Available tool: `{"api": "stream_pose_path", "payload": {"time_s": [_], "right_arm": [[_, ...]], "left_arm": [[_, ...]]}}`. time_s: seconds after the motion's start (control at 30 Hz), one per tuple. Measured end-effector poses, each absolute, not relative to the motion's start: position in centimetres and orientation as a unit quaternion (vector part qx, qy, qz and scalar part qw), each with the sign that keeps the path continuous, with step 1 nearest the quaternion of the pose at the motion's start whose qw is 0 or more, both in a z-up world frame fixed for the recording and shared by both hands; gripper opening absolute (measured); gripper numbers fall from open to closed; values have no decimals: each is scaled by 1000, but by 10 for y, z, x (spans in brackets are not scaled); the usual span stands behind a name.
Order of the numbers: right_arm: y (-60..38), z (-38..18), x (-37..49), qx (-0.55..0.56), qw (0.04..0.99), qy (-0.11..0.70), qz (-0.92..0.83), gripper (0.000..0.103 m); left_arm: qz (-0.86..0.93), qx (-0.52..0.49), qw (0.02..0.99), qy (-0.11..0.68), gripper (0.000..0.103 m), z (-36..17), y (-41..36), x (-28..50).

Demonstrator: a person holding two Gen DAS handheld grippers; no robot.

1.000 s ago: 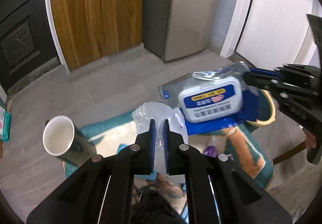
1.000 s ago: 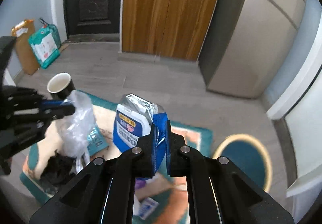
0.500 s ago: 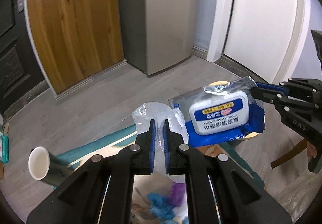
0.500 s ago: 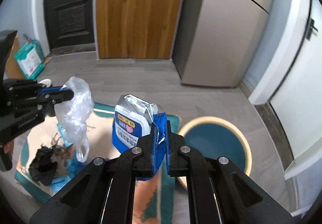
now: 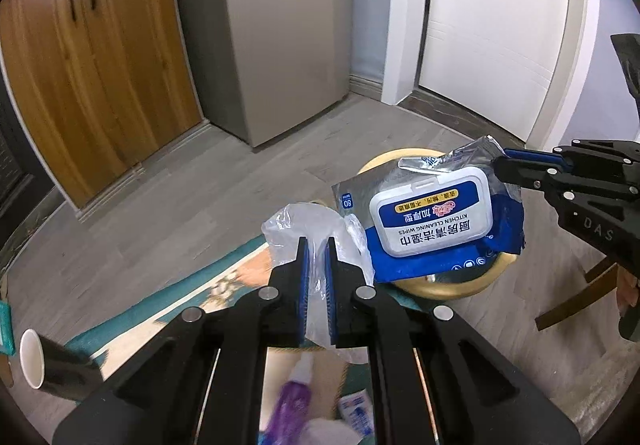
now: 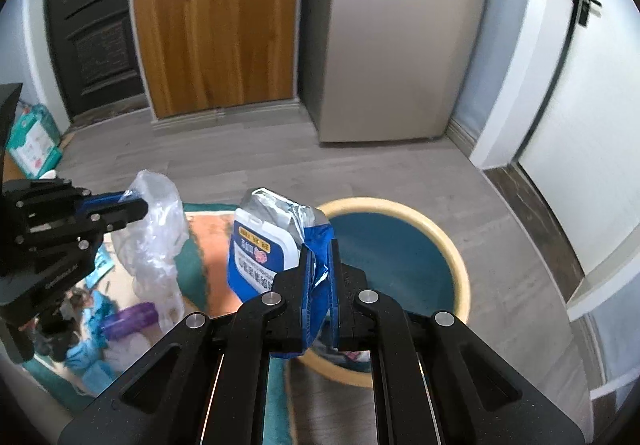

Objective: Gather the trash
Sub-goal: 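Carry the wipes pack and plastic bag over the teal bin and release both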

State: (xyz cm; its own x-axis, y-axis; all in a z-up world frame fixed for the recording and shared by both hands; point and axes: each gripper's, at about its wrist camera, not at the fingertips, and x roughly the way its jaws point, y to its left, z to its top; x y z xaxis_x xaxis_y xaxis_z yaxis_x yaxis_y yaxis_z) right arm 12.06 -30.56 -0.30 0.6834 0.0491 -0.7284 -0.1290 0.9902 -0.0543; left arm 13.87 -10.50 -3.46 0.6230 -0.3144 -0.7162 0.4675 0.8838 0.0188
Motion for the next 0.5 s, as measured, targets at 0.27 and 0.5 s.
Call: {"api": "stream_pose_path", "payload": {"time_s": [0.27,0.5], "right_arm": [[-348,-15,131,-5,916,402,3,9],[-389,-27,136,38,907,417,-47,9]], "left_arm": [[-226,85,903,356,7,-39,-137,150],[-238,68,901,356,7,-46,-167,158]]}}
